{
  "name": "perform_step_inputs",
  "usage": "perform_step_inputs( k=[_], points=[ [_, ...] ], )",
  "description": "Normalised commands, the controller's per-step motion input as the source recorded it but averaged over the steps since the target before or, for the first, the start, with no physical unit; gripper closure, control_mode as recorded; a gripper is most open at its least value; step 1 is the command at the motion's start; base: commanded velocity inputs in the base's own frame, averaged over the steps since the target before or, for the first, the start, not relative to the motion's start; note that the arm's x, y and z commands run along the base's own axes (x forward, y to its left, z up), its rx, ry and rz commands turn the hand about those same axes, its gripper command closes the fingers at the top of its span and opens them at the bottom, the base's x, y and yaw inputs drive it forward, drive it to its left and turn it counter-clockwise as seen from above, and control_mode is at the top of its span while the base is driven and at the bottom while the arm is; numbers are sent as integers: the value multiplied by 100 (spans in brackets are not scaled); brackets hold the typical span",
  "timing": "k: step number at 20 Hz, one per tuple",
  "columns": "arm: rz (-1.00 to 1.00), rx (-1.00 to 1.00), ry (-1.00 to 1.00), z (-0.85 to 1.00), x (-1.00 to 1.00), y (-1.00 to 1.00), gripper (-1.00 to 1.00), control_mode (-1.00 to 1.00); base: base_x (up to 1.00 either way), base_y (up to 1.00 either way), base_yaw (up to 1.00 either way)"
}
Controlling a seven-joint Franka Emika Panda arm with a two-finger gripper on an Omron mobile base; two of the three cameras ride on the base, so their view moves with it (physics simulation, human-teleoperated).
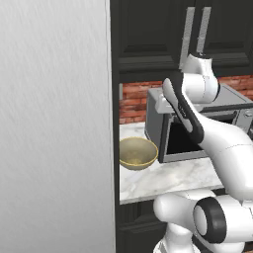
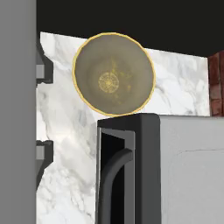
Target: Open the cabinet and setup a tea strainer by placing it in the bowl upright.
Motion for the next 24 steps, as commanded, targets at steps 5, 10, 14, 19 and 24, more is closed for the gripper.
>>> perform_step_inputs(
  k=[5,10,14,19,24],
  points=[
    [0,-2,-22,15,-5,-1,-100,-100,0,0,0],
    [0,-2,-35,67,-10,-7,-100,-100,0,0,0],
    [-11,-2,-39,97,-7,-6,-100,-100,0,0,0],
    [-22,-5,-33,99,-1,-16,-100,-100,0,0,0],
    [-23,-2,-15,80,0,-16,-100,-100,0,0,0]
  ],
)
